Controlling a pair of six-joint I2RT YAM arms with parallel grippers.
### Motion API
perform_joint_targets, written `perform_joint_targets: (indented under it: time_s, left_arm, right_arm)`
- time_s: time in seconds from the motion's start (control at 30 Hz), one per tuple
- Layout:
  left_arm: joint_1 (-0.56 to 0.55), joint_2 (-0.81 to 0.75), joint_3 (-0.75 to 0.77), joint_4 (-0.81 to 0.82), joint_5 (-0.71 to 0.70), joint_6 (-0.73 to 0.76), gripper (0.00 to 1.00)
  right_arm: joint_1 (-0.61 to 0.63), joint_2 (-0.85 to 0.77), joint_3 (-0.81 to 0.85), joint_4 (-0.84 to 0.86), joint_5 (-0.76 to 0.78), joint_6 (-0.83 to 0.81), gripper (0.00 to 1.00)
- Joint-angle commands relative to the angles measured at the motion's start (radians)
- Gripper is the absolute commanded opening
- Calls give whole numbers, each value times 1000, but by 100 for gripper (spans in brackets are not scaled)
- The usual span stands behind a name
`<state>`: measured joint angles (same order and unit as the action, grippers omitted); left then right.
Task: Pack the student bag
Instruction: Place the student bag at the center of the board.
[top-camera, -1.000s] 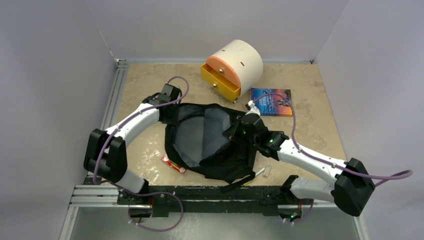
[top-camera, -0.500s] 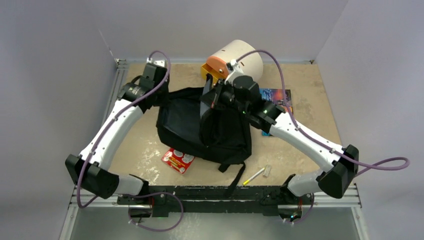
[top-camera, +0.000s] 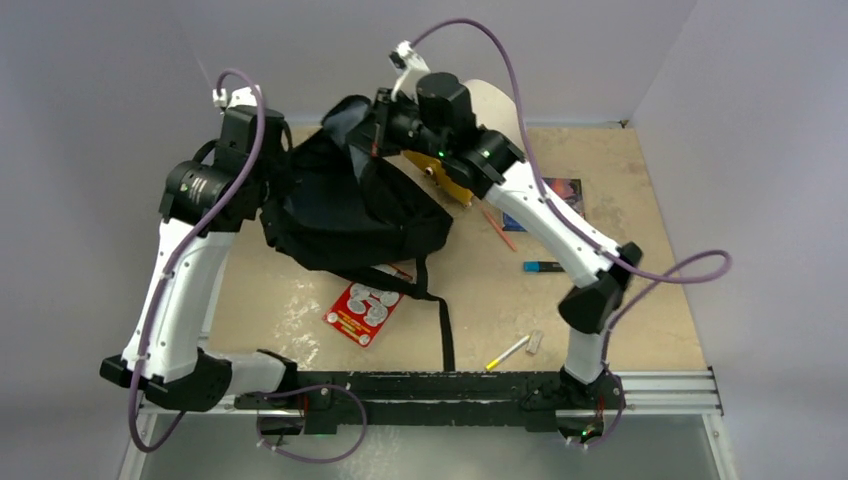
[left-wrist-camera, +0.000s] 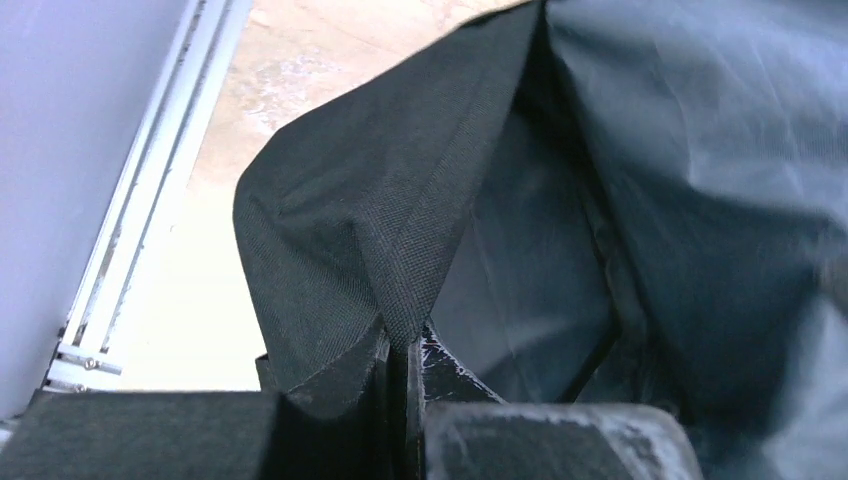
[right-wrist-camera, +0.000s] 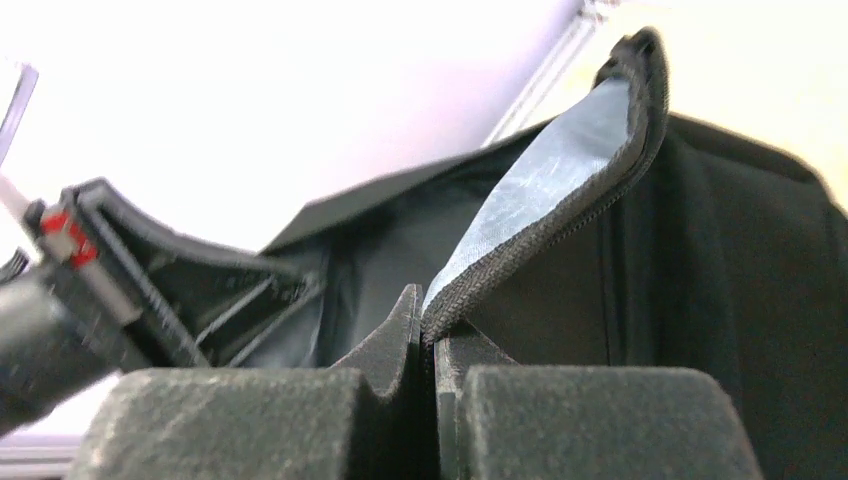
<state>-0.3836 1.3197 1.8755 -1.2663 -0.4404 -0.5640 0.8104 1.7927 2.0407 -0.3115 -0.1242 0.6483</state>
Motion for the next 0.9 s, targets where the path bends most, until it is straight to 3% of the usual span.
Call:
perform_joint_targets:
  time_s: [0.0,0.1,0.23,0.33,0.47,0.6,0.87]
  left_arm:
    - [5,-64,35,-44,-111,-72,0]
    - [5,-94,-12,-17,-168,-102,0]
    - [5,-129,-89,55,-187,-133,0]
    - [5,-189,-253,152,-171,-169,0]
    - [5,-262,-545,271,-42,-255,0]
    - [5,-275,-735,305,20,-353,0]
    - [5,-234,-905,373,24,-413,0]
  right_arm:
    - [-1,139,284,38,-71,-192,0]
    - [-1,211,361,119,-86,-318,0]
    - [-2,254,339,284,-110,-489,0]
    - [-3,302,333,301,-133,-558,0]
    - [-26,374,309,264,-138,-561,0]
    - [-73,442,316,198,-146,-496,0]
    - [-157,526,294,156,-12,-478,8]
